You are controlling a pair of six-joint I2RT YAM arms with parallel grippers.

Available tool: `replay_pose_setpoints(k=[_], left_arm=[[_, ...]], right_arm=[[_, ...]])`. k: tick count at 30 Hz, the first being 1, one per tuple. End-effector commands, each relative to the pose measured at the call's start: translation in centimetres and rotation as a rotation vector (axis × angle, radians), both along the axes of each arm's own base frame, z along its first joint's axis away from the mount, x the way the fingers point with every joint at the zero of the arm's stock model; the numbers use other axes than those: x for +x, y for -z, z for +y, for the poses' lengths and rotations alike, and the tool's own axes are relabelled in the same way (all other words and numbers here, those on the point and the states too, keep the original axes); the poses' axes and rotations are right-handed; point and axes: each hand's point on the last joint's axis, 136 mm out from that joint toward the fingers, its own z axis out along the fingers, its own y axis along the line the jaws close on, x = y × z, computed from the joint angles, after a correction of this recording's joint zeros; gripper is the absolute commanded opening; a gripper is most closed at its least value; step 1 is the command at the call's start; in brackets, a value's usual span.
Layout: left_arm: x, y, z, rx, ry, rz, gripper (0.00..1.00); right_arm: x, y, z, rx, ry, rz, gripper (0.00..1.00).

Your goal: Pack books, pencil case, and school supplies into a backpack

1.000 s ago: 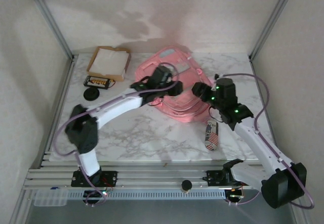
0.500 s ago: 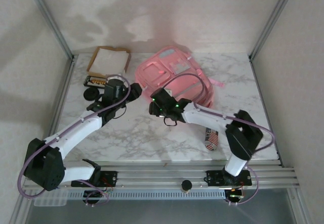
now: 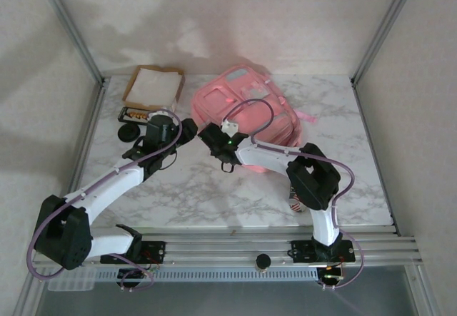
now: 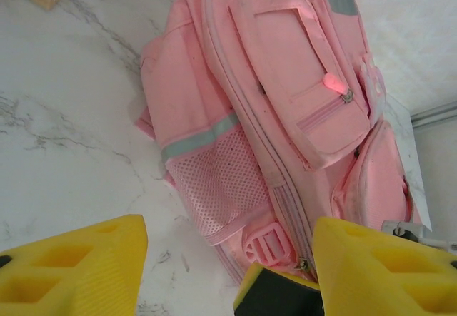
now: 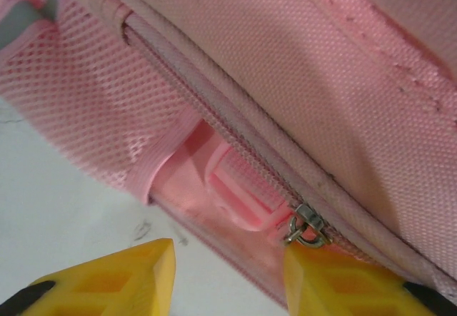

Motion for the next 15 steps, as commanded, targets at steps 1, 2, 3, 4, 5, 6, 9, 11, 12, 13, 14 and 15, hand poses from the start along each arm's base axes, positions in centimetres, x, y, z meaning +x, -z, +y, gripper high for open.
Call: replay_pose_setpoints(k=[1, 2, 3, 4, 5, 6, 9, 11, 12, 13, 14, 15], left_arm=[[0.4, -0.8, 0.5, -0.022, -0.029, -0.038, 0.63], [0.5, -0.8, 0.3, -0.03, -0.023, -0.039, 0.64], [0.7, -0.7, 0.2, -0.032, -0.025, -0.033, 0.64], [0.8, -0.5, 0.2, -0.03, -0.028, -0.028, 0.64], [1.0, -0.3, 0.1, -0.036, -0.029, -0.024, 0.65], [1.1, -0.1, -0.1, -0.044, -0.028, -0.017, 0.65], [1.5, 0.2, -0.7, -0.071, -0.019, -0.001, 0.65], [1.6, 0.4, -0.9, -0.084, -0.023, 0.006, 0.65], [1.6, 0.4, -1.0, -0.094, -0.025, 0.007, 0.65], [1.7, 0.4, -1.2, -0.105, -0.027, 0.007, 0.65], [1.7, 0.5, -1.3, -0.118, -0.03, 0.013, 0.66], [1.8, 0.5, -1.6, -0.132, -0.025, 0.013, 0.66]], right_arm=[[2.3, -0.8, -3.3, -0.094, 0.138, -0.089, 0.43], [2.4, -0.8, -3.8, -0.104, 0.16, -0.098, 0.4], [2.5, -0.9, -3.9, -0.1, 0.161, -0.111, 0.36], [2.7, -0.9, -3.8, -0.091, 0.154, -0.119, 0.36], [2.9, -0.8, -3.6, -0.085, 0.149, -0.124, 0.34], [3.0, -0.8, -3.6, -0.088, 0.149, -0.12, 0.32], [3.0, -1.2, -3.4, -0.08, 0.135, -0.123, 0.21], [2.7, -1.6, -3.4, -0.047, 0.116, -0.131, 0.17], [2.5, -1.8, -3.4, -0.025, 0.102, -0.135, 0.15], [2.3, -1.9, -3.5, -0.013, 0.095, -0.132, 0.12], [2.1, -2.0, -3.5, -0.003, 0.082, -0.131, 0.09], [2.0, -2.1, -3.4, 0.007, 0.066, -0.128, 0.08]])
